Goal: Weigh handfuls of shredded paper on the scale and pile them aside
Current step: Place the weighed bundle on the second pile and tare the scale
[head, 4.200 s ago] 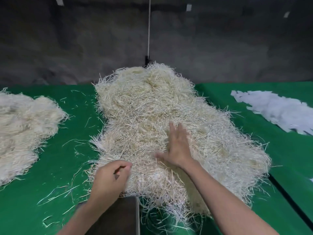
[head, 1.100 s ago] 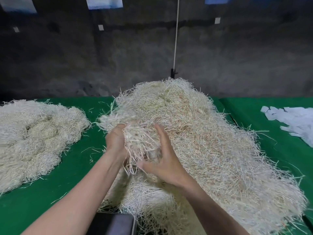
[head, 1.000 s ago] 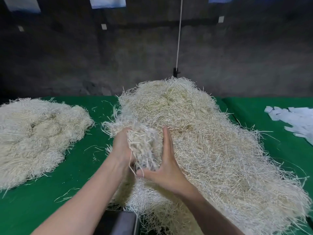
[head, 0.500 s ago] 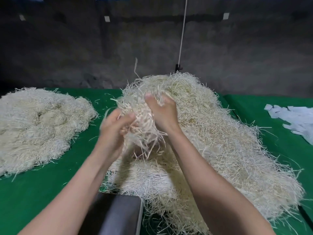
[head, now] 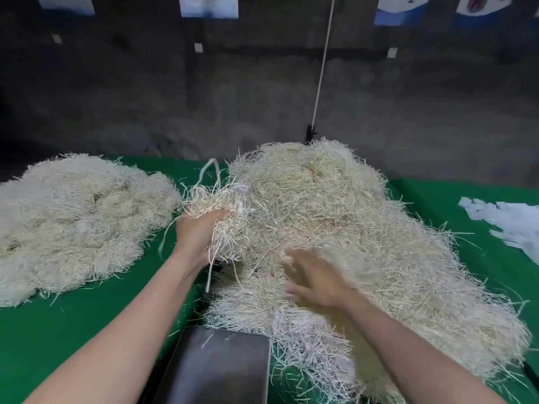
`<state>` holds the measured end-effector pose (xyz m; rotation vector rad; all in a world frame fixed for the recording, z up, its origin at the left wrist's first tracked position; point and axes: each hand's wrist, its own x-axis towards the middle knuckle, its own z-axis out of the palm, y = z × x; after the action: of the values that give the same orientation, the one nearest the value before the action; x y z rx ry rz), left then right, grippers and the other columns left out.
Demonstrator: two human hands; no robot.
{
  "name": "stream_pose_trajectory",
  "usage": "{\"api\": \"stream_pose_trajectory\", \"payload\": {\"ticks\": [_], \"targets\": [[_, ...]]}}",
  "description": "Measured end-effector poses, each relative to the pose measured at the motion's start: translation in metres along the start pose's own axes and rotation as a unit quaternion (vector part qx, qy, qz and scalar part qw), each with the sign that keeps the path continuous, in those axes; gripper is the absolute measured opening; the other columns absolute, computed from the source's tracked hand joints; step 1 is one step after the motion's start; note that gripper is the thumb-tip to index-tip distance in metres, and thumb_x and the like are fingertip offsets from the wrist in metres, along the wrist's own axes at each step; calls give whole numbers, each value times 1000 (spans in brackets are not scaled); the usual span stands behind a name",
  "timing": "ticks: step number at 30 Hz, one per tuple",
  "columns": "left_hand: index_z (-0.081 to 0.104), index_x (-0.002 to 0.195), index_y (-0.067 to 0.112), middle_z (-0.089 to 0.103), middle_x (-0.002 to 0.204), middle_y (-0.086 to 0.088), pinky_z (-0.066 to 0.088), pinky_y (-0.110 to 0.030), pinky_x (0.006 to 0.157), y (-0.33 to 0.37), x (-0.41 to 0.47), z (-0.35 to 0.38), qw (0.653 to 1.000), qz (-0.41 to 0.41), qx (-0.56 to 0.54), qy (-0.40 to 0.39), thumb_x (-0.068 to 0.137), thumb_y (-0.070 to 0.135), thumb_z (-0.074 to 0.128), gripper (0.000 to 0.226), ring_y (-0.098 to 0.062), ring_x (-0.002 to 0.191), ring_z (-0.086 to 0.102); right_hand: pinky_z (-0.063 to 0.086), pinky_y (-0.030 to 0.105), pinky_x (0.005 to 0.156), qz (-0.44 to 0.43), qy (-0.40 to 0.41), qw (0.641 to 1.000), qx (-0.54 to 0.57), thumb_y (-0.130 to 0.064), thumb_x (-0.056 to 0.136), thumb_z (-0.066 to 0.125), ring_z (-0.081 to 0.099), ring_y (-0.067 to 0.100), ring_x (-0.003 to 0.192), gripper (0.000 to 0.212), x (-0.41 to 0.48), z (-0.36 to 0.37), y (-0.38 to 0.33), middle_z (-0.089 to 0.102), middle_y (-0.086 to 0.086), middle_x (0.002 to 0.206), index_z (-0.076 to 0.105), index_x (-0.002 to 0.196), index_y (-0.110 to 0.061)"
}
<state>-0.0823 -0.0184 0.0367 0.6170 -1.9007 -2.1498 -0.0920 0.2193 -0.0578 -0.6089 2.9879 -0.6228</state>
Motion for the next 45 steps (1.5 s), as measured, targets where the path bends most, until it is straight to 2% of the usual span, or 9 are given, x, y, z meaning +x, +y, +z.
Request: {"api": "stream_pose_trajectory", "payload": {"ticks": [3,6,12,17,21,27,38,42,45], "targets": [[14,148,7,29,150,-16,29,-45,108,-1,5,-12,1000,0,14,-9,80,24,71,91,-31,134,34,47,29,89,138,-49,950,-277,-29,92,50,58,18,102,18,-18,-10,85,61,2,111,60,100,-17],[13,149,10,26,152,-14,30,-49,109,-7,0,-20,998,-17,38,-40,82,29,68,89,-30,136,32,51,31,87,175,-19,969,-174,-25,93,50,58,14,91,11,-12,-23,101,62,1,102,57,94,-17],[29,146,9,31,151,-10,31,-45,105,-12,-18,-25,994,-49,24,-96,80,27,68,79,-27,135,34,45,38,97,-2,238,971,-9,-36,87,62,52,19,121,45,16,-83,-27,53,-3,135,51,130,-30],[59,120,14,58,126,0,52,-23,66,-41,-50,-35,986,-88,-77,-121,82,21,67,40,-4,90,64,16,19,103,-94,-24,919,383,-54,55,79,12,-19,126,108,-24,-34,-139,2,-48,135,-2,123,-77],[23,136,45,34,148,10,28,-16,106,-88,-58,-63,980,-139,-93,-107,86,-1,58,76,-2,129,32,29,17,86,61,-7,915,399,-38,69,80,30,-10,122,101,-43,32,-139,21,-19,150,11,142,-53],[43,58,18,42,60,0,35,-23,55,-126,-53,-114,933,68,334,-118,80,50,63,44,-7,51,41,25,42,111,243,-29,847,472,-41,75,75,20,25,142,110,-56,73,-125,12,8,158,-3,151,-22],[36,46,15,28,44,4,35,-25,45,-137,-49,-145,809,127,529,-221,100,40,38,60,-8,39,30,45,30,88,320,15,897,304,-46,79,72,55,20,107,68,-76,102,-122,50,14,136,43,132,-15],[48,61,13,46,70,0,31,-31,61,-139,-53,-144,875,234,423,-27,82,19,69,30,-18,67,44,36,25,55,312,86,898,300,-37,79,73,50,12,65,42,-85,102,-118,59,7,90,46,107,-20],[55,98,15,56,93,1,36,-27,69,-144,-59,-139,921,229,310,-58,83,10,66,19,-15,83,53,42,29,58,280,112,910,285,-36,80,72,48,15,65,34,-87,105,-125,61,1,89,49,102,-25]]}}
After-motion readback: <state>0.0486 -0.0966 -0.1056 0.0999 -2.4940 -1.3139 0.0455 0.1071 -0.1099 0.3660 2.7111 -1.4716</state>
